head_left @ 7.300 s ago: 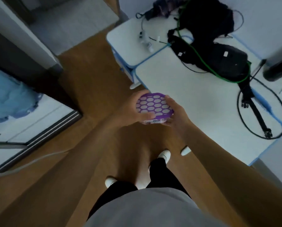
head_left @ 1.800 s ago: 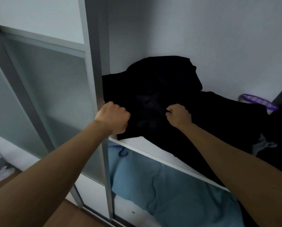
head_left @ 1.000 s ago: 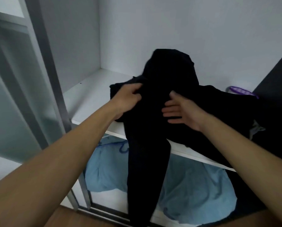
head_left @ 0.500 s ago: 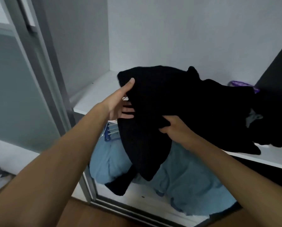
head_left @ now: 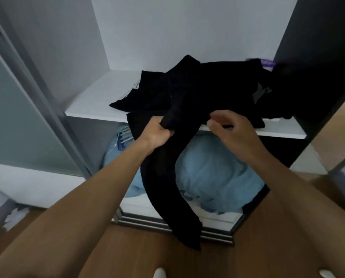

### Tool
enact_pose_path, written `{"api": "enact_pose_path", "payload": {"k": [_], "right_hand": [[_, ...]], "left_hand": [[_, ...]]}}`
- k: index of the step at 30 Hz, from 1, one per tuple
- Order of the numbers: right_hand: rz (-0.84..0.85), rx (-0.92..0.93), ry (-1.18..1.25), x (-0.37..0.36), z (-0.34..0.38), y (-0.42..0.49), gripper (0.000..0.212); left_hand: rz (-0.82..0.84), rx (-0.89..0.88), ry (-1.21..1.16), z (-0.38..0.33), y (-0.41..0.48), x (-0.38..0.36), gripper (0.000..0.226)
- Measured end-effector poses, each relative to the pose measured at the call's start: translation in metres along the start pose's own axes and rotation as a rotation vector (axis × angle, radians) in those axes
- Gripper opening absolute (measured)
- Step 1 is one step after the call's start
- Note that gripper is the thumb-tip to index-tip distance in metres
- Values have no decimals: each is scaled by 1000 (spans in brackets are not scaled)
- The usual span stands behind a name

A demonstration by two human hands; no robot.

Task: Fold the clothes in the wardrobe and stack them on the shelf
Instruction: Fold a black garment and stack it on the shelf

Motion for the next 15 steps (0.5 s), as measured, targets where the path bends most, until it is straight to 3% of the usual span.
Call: {"api": "enact_pose_path", "payload": {"k": [2, 4, 5, 8, 11, 15], "right_hand": [[142, -36, -21, -11, 4, -13, 46], [287, -34, -59, -31, 8, -37, 47], [329, -31, -78, -40, 10, -48, 45], [372, -28, -164, -59, 21, -74, 60], [366, -34, -238, -77, 30, -90, 70], [337, 5, -270, -101, 36, -108, 29]], "left_hand": [[43, 14, 34, 9, -26, -13, 9], [115, -11, 75, 13, -48, -23, 5], [153, -23, 115, 13, -57, -26, 16], [267, -53, 207, 17, -84, -27, 58], [343, -72, 221, 22, -109, -18, 61], [395, -77, 103, 38, -144, 9, 37]]}}
Point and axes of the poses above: each hand's wrist, its own y-axis towards the middle knuckle, its own x-axis out of the back of the hand, z = x × y, the point moved 7 cm from there along y, towards the middle knuckle, and after that the axes turned 1 degree about -z, right-handed, at the moved point
